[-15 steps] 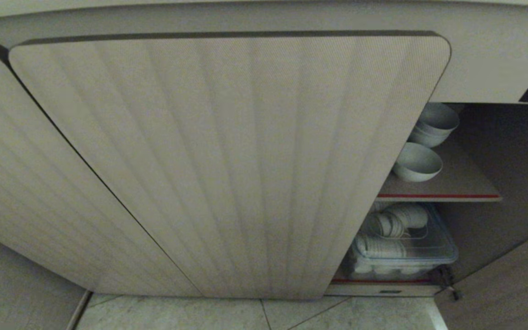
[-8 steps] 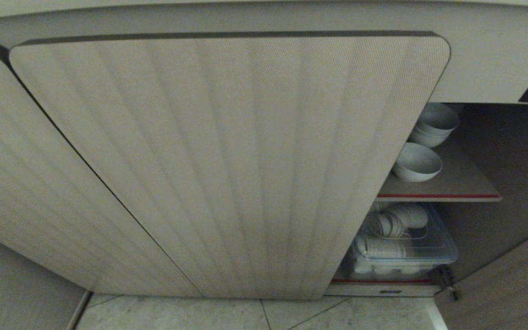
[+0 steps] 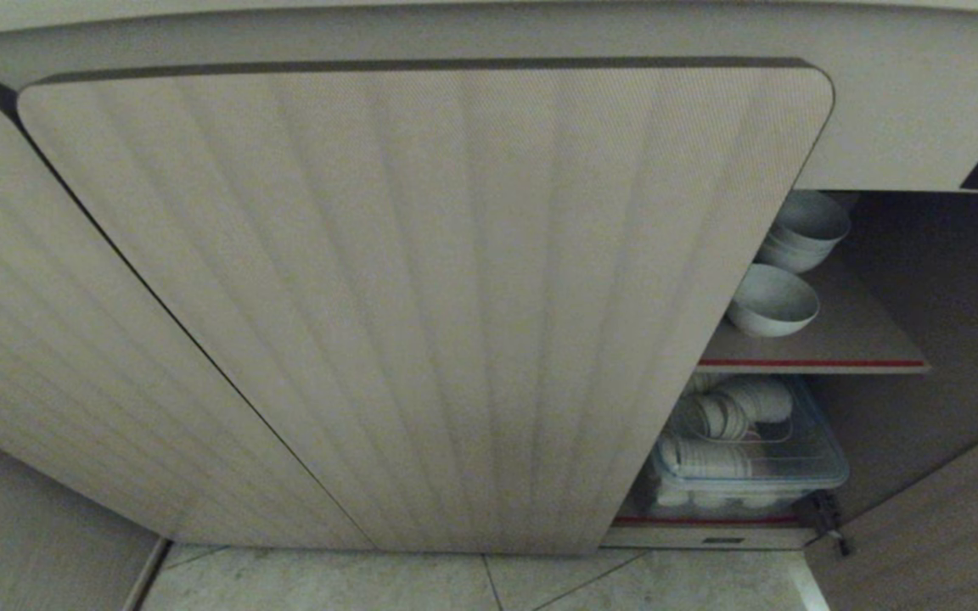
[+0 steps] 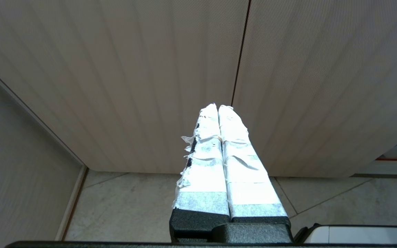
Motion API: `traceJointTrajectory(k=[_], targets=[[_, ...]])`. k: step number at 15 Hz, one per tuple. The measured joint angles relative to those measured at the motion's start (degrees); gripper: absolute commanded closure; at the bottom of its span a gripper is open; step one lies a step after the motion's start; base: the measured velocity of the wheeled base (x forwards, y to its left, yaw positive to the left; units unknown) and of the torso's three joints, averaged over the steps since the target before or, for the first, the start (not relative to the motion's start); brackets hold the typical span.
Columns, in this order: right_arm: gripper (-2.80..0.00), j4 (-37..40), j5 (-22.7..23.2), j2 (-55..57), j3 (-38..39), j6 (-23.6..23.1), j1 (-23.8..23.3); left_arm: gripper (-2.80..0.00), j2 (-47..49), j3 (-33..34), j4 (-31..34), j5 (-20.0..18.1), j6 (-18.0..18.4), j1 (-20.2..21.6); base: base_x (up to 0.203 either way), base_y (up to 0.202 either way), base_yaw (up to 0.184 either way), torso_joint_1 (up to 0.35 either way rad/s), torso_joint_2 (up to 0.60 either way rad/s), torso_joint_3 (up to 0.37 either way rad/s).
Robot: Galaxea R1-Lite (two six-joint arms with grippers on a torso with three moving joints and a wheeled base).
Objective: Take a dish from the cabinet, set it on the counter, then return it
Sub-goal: Close the cabinet door
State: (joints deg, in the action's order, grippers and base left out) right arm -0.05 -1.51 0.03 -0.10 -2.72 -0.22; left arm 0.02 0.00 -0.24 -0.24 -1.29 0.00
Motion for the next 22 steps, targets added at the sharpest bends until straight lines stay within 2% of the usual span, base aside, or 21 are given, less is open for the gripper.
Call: traceJointTrajectory(k=[8, 22], targets=[[0.00, -0.01, -0.13, -0.10, 0.00, 2.37, 0.04, 0.00, 0.00, 0.00, 0.00, -0.02, 0.00, 0.00, 0.000, 0.000, 0.000, 0.000, 0.00, 0.000], [0.00, -0.02, -0.16, -0.10, 0.00, 2.42, 0.04, 0.00, 0.00, 0.00, 0.02, -0.02, 0.00, 0.00, 0.000, 0.000, 0.000, 0.000, 0.00, 0.000]])
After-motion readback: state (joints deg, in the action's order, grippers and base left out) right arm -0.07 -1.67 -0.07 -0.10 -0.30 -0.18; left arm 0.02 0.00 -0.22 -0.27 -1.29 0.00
